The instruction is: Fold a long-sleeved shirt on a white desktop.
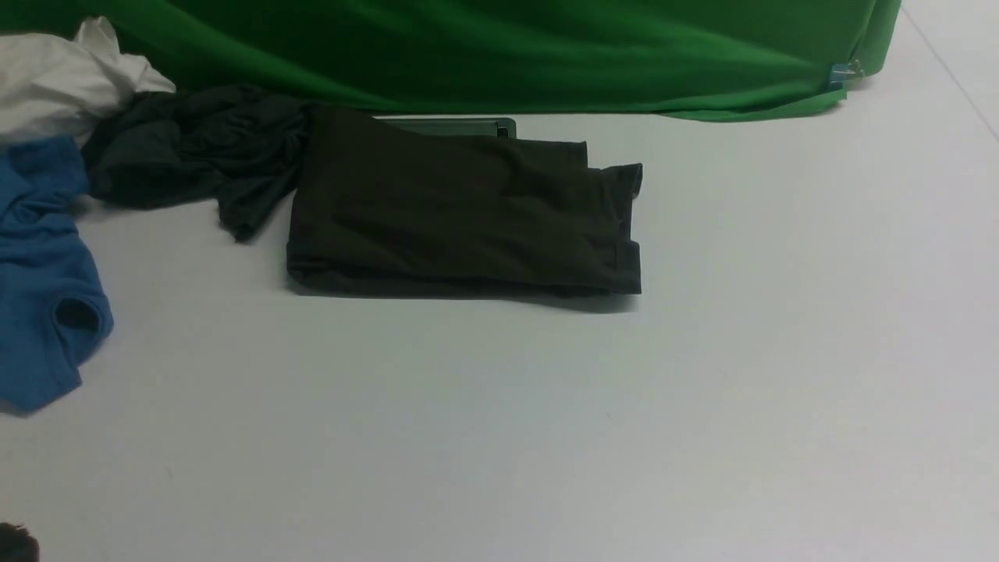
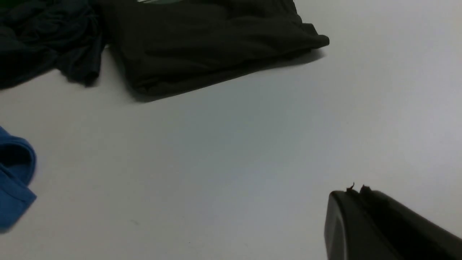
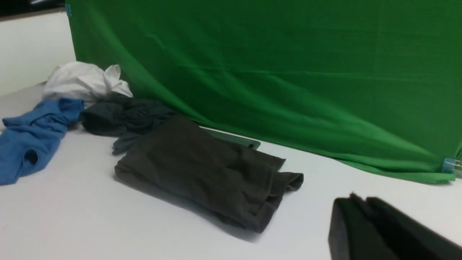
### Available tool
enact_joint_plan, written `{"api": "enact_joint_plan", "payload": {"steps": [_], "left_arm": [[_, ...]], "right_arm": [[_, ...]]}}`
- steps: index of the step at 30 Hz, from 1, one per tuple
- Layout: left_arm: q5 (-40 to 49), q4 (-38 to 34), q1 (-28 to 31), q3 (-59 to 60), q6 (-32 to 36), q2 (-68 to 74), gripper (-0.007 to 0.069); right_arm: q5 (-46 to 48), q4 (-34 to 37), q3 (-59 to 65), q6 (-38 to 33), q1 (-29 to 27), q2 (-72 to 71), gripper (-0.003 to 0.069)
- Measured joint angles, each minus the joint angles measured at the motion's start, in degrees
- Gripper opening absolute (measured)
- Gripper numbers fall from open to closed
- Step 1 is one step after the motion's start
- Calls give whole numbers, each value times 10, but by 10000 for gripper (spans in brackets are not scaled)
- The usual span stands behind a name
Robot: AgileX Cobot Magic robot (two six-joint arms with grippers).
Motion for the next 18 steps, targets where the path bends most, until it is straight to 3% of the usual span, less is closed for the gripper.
{"api": "enact_joint_plan", "payload": {"steps": [7, 9, 11, 12, 15, 16, 18], "left_arm": [[-4, 2, 0, 0, 11, 0, 17], [-4, 12, 0, 0, 42, 0, 17], [-22, 37, 0, 5, 115, 0, 17], [-52, 48, 0, 12, 154, -1, 17], [-143, 63, 0, 39, 180, -5, 17], [-247, 84, 0, 80, 142, -20, 17], [-294, 103, 0, 107, 105, -33, 17]], "right_arm": [[-2, 0, 0, 1, 0, 0, 45], [-2, 0, 0, 1, 0, 0, 50], [-2, 0, 0, 1, 0, 0, 57], [-2, 0, 0, 1, 0, 0, 60], [-2, 0, 0, 1, 0, 0, 67], [-2, 0, 0, 1, 0, 0, 77], [-2, 0, 0, 1, 0, 0, 80]]}}
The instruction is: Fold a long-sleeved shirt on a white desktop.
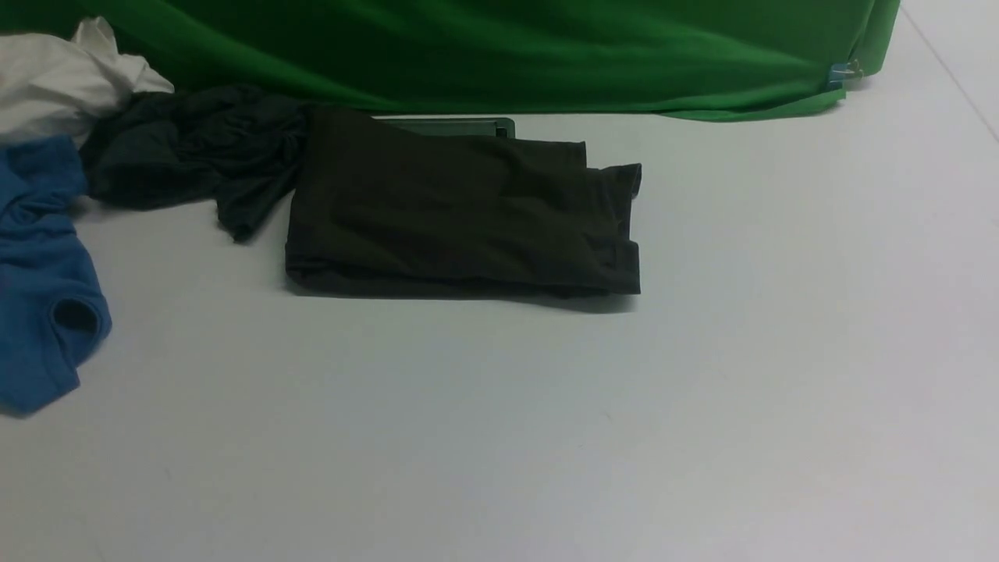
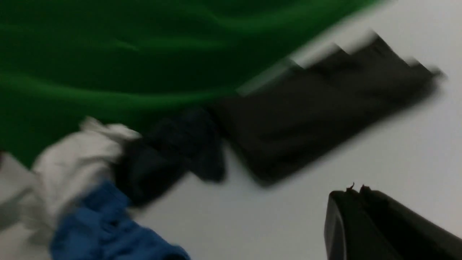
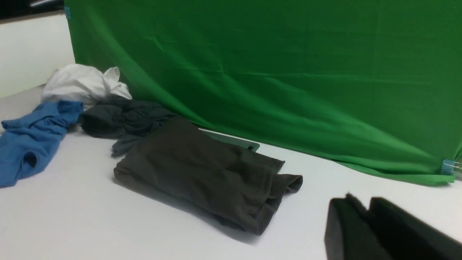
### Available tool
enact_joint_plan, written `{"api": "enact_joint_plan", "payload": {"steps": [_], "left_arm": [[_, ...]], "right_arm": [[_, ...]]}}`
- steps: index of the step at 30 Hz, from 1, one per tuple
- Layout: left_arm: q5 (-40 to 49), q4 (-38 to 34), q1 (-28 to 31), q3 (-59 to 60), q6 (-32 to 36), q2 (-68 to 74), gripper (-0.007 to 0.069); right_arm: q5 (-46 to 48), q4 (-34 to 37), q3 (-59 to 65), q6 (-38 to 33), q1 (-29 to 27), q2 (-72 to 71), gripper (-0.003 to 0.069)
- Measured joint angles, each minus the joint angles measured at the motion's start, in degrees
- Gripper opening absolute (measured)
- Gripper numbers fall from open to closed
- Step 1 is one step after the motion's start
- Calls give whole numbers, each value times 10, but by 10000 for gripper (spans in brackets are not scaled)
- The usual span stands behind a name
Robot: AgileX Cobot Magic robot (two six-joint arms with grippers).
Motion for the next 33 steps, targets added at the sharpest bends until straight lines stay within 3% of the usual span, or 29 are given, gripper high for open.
{"api": "enact_joint_plan", "payload": {"steps": [1, 5, 16, 33], "left_arm": [[-70, 41, 0, 55, -73, -29, 18], [-161, 85, 0, 180, -153, -77, 18], [-187, 67, 0, 313, -184, -80, 18], [-230, 62, 0, 317, -189, -82, 18]], "right_arm": [[0, 0, 0, 0, 0, 0, 85], [0, 0, 0, 0, 0, 0, 97], [0, 0, 0, 0, 0, 0, 121], [0, 0, 0, 0, 0, 0, 158]]}}
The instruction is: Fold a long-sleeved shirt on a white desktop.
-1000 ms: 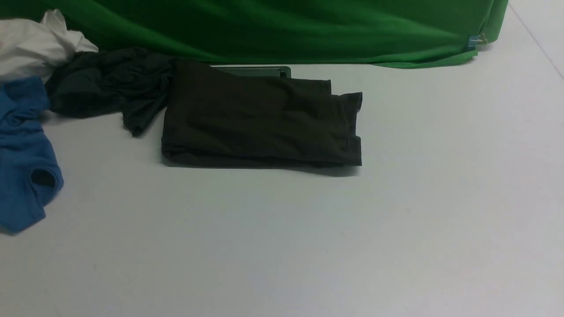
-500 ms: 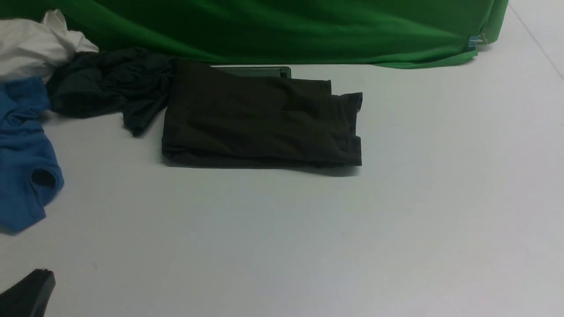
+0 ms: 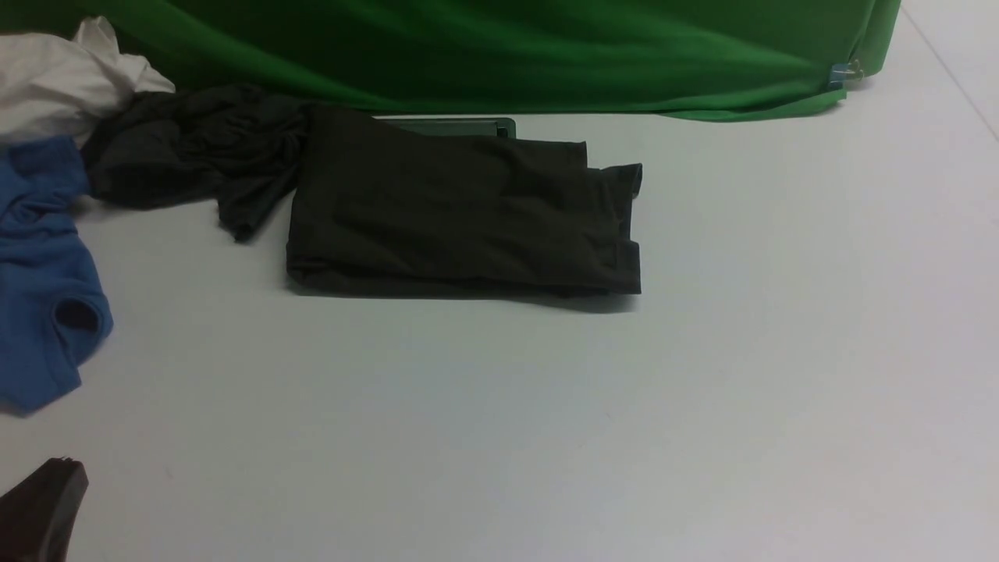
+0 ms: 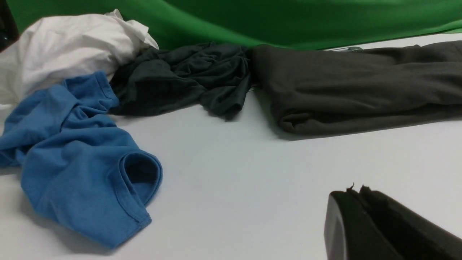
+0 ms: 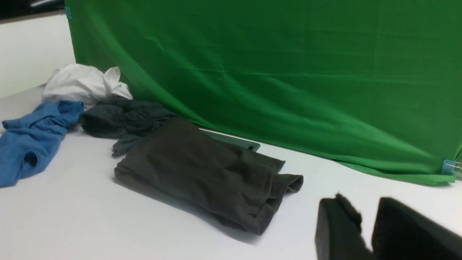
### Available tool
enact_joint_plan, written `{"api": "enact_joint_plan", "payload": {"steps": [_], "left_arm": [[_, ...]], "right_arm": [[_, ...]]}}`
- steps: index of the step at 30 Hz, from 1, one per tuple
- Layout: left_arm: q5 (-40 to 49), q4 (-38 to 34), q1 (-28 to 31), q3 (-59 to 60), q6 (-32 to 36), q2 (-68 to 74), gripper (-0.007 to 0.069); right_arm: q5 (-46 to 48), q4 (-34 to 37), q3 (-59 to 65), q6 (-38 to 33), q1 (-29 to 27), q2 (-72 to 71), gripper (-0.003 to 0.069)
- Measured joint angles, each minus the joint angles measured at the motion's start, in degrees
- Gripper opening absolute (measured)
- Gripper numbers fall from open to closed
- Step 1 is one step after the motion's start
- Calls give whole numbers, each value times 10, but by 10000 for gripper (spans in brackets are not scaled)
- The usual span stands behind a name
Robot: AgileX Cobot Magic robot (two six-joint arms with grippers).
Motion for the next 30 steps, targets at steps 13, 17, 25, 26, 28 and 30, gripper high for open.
{"api": "enact_joint_plan", "payload": {"steps": [13, 17, 25, 26, 28, 30], "left_arm": [[0, 1, 0, 0, 6, 0, 19], [0, 1, 0, 0, 6, 0, 19], [0, 2, 0, 0, 8, 0, 19], [0, 2, 0, 0, 8, 0, 19], [0, 5, 0, 0, 8, 0, 19], [0, 6, 0, 0, 8, 0, 19]], "right_arm": [[0, 0, 0, 0, 0, 0, 188], [0, 0, 0, 0, 0, 0, 198], [-2, -10, 8, -25, -68, -35, 217], [-6, -11, 14, -27, -81, -41, 218], [-29, -12, 42, -31, -122, -52, 220], [-59, -13, 87, -32, -168, -64, 220]]}}
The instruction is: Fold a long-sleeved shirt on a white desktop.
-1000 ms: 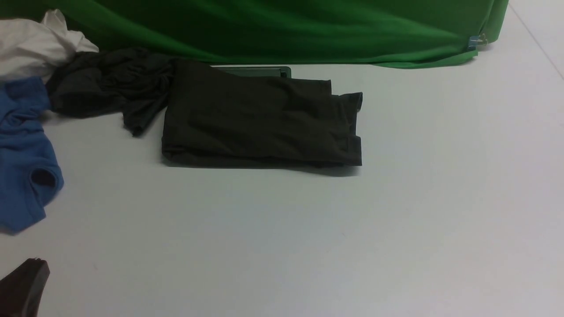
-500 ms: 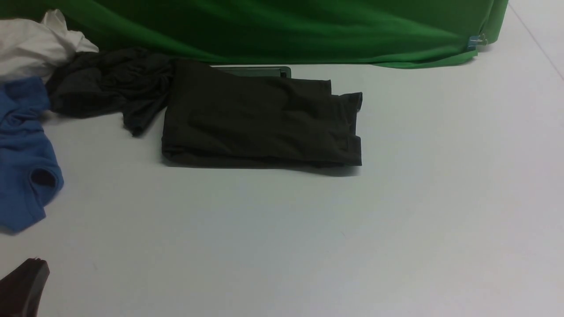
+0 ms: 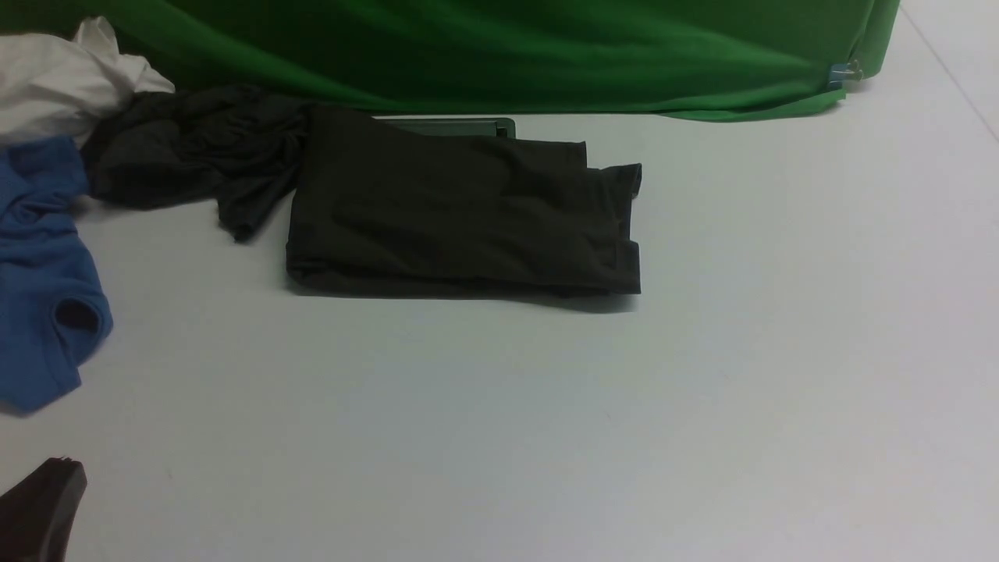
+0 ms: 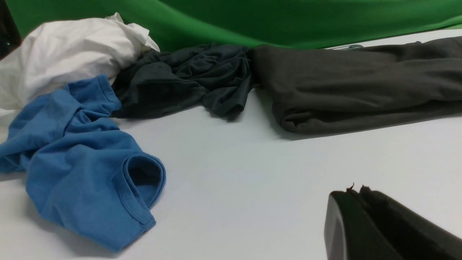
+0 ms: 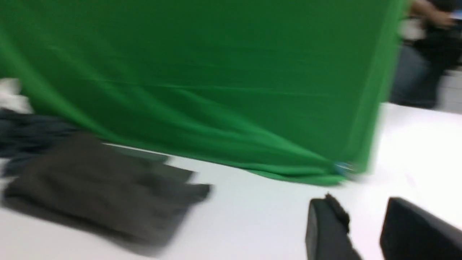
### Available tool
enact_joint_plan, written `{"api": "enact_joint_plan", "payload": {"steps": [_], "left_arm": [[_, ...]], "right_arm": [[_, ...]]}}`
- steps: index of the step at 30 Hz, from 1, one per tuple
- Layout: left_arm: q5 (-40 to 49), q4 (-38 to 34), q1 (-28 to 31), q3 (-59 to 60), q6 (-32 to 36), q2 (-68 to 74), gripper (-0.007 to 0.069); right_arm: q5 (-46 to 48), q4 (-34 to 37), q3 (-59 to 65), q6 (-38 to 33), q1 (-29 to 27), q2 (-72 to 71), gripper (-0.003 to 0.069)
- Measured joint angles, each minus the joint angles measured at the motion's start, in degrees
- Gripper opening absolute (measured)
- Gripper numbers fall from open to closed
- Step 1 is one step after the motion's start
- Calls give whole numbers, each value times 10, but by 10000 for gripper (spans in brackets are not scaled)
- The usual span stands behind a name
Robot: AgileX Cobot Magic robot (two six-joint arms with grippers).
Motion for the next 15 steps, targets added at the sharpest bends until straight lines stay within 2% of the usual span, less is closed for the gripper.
{"api": "enact_joint_plan", "payload": {"steps": [6, 15], "left_arm": [[0, 3, 0, 0, 0, 0, 19], [-1, 4, 0, 0, 0, 0, 19]], "right_arm": [[-50, 0, 126, -1, -67, -58, 220], [-51, 0, 225, -1, -103, -93, 235]]}}
